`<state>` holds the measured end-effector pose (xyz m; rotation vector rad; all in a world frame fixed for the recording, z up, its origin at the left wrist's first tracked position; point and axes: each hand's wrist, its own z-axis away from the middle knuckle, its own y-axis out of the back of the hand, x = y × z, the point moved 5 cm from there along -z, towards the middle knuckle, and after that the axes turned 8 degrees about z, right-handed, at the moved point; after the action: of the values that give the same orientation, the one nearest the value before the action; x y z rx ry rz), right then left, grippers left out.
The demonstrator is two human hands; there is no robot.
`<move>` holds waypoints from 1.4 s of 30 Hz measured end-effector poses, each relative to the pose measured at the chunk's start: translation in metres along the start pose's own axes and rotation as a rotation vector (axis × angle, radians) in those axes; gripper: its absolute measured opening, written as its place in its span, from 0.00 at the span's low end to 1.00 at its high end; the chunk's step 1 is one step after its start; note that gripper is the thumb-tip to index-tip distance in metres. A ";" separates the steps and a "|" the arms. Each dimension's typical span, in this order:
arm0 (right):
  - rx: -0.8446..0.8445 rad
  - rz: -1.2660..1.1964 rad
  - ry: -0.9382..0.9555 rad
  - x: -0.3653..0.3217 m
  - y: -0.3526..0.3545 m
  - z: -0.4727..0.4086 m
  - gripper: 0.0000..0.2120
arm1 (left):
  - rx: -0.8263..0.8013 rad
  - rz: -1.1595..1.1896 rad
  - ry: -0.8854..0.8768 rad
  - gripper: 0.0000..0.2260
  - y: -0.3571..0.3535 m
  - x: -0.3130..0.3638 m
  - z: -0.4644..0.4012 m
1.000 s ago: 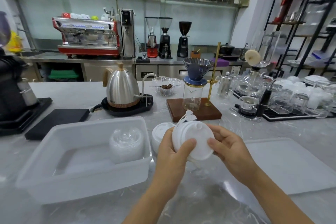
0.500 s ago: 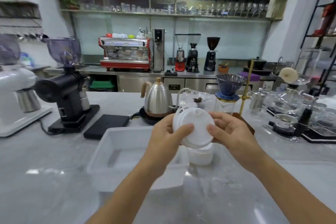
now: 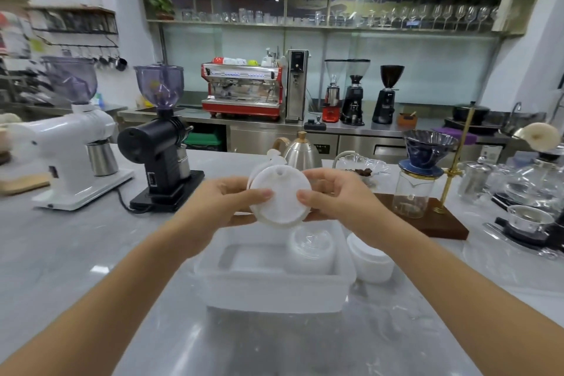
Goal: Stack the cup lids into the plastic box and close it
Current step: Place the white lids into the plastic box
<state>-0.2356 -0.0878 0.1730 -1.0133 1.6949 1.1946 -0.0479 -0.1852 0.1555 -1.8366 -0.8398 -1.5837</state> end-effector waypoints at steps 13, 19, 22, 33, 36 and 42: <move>-0.111 0.575 -0.013 0.033 -0.059 -0.013 0.19 | -0.063 -0.708 -0.028 0.17 0.046 -0.026 0.009; -0.183 0.686 -0.044 0.049 -0.073 -0.009 0.19 | -0.169 -0.903 0.014 0.23 0.041 -0.042 0.011; -0.219 0.707 -0.054 0.053 -0.076 -0.007 0.17 | -0.222 -0.934 0.035 0.24 0.040 -0.046 0.013; -0.288 0.673 -0.024 0.057 -0.080 0.003 0.11 | -0.311 -0.974 0.101 0.18 0.036 -0.043 0.011; -0.290 0.670 -0.004 0.056 -0.078 0.004 0.12 | -0.332 -0.928 0.131 0.16 0.032 -0.039 0.012; -0.288 0.662 0.035 0.055 -0.077 0.005 0.14 | -0.360 -0.916 0.149 0.20 0.025 -0.033 0.016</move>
<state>-0.1827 -0.1092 0.0974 -0.6389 1.9983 1.8926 -0.0219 -0.1923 0.1199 -1.5920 -1.5342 -2.5237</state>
